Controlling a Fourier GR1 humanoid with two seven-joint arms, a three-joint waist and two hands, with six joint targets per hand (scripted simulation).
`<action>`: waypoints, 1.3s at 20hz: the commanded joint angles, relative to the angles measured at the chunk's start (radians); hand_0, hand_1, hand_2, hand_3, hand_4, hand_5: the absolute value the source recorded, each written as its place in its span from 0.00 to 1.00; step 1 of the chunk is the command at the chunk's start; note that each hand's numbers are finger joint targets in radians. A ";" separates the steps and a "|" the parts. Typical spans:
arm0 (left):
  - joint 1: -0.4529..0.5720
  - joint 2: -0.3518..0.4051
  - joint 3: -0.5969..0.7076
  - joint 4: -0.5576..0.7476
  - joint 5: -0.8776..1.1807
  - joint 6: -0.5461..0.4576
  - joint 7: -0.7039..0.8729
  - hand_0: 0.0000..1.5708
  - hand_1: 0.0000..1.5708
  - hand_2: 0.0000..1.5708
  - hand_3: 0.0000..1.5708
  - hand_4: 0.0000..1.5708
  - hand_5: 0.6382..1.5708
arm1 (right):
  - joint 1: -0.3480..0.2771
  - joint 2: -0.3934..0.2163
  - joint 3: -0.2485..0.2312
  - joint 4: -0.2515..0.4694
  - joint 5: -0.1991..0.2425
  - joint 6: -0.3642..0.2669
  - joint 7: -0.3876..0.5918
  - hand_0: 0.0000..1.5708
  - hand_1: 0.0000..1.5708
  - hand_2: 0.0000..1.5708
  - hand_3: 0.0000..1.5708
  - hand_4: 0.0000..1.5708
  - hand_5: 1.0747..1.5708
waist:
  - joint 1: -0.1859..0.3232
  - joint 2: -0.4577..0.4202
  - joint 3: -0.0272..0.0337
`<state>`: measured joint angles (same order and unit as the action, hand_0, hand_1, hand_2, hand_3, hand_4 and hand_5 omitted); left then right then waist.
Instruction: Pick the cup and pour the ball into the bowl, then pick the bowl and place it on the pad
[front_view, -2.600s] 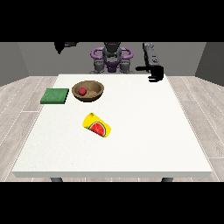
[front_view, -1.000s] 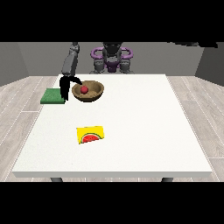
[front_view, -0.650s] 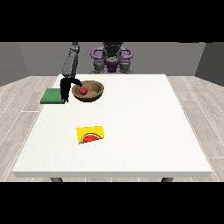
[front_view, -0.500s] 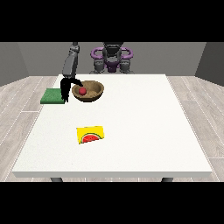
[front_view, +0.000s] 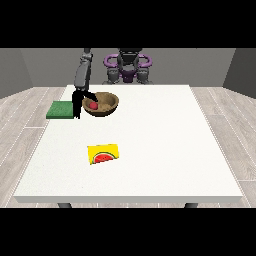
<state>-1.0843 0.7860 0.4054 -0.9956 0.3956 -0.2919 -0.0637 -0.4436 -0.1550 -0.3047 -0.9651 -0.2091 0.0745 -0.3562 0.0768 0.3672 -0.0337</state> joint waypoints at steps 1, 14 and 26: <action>-0.031 -0.016 -0.028 -0.015 -0.011 0.023 0.027 0.00 0.00 0.00 0.00 0.00 0.96 | -0.080 0.086 0.039 0.068 0.025 -0.091 0.075 0.00 0.00 0.00 0.00 0.28 1.00 | 0.051 0.022 0.0346; 0.010 0.024 0.021 0.063 0.033 -0.045 0.012 0.00 0.00 0.00 0.00 0.00 0.97 | 0.048 -0.032 0.110 0.018 0.231 -0.266 0.220 1.00 1.00 1.00 1.00 0.74 0.77 | 0.052 -0.026 0.0310; 0.159 0.152 0.108 0.283 0.007 -0.129 -0.144 0.00 0.00 0.00 0.00 0.00 0.97 | -0.091 -0.157 0.148 -0.178 0.243 -0.188 0.622 1.00 1.00 1.00 1.00 0.80 0.83 | -0.103 -0.103 0.0331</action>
<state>-0.9706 0.8883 0.4772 -0.7500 0.3932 -0.3763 -0.1525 -0.5280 -0.2795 -0.1213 -1.1422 0.0627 -0.1425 0.2546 -0.0055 0.2363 -0.0039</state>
